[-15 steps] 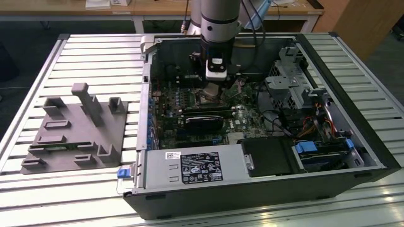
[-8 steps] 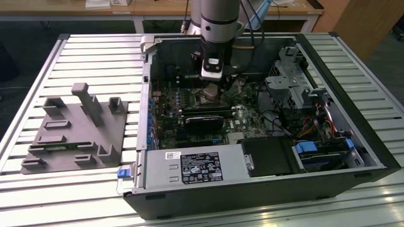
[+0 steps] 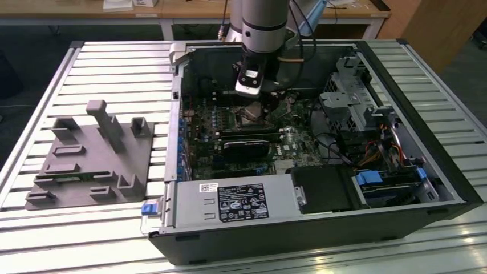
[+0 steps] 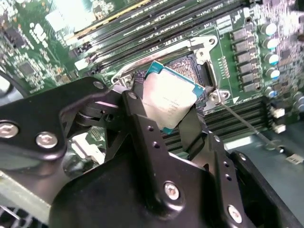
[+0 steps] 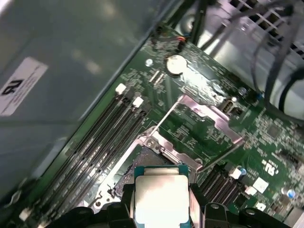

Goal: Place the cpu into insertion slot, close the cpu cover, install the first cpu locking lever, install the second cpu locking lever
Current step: 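Place the cpu into insertion slot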

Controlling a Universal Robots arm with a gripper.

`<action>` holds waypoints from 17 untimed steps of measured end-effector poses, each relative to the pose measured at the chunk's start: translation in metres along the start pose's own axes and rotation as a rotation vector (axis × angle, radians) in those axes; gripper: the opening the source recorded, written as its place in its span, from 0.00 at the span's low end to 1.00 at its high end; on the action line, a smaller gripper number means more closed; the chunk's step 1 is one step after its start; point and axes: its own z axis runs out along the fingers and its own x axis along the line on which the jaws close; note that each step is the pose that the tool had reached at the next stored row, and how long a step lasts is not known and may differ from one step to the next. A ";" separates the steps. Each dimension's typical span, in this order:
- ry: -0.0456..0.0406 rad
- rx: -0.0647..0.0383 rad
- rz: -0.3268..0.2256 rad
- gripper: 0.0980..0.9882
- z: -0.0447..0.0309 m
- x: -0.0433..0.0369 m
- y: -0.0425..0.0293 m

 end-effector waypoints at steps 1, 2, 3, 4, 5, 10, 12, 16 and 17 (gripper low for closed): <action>-0.0006 0.000 0.017 0.50 0.0003 0.0000 0.0000; -0.0012 0.000 0.035 0.50 0.0005 0.0000 0.0000; -0.0018 0.000 0.054 0.50 0.0009 0.0000 0.0000; -0.0024 0.001 0.071 0.50 0.0012 0.0000 0.0000; -0.0030 0.001 0.088 0.50 0.0015 0.0000 -0.0001; -0.0063 0.002 0.181 0.50 0.0030 0.0000 -0.0001; -0.0070 0.002 0.206 0.50 0.0034 0.0001 -0.0001; -0.0087 0.002 0.257 0.50 0.0044 0.0003 0.0000; -0.0092 0.003 0.273 0.50 0.0047 0.0003 0.0000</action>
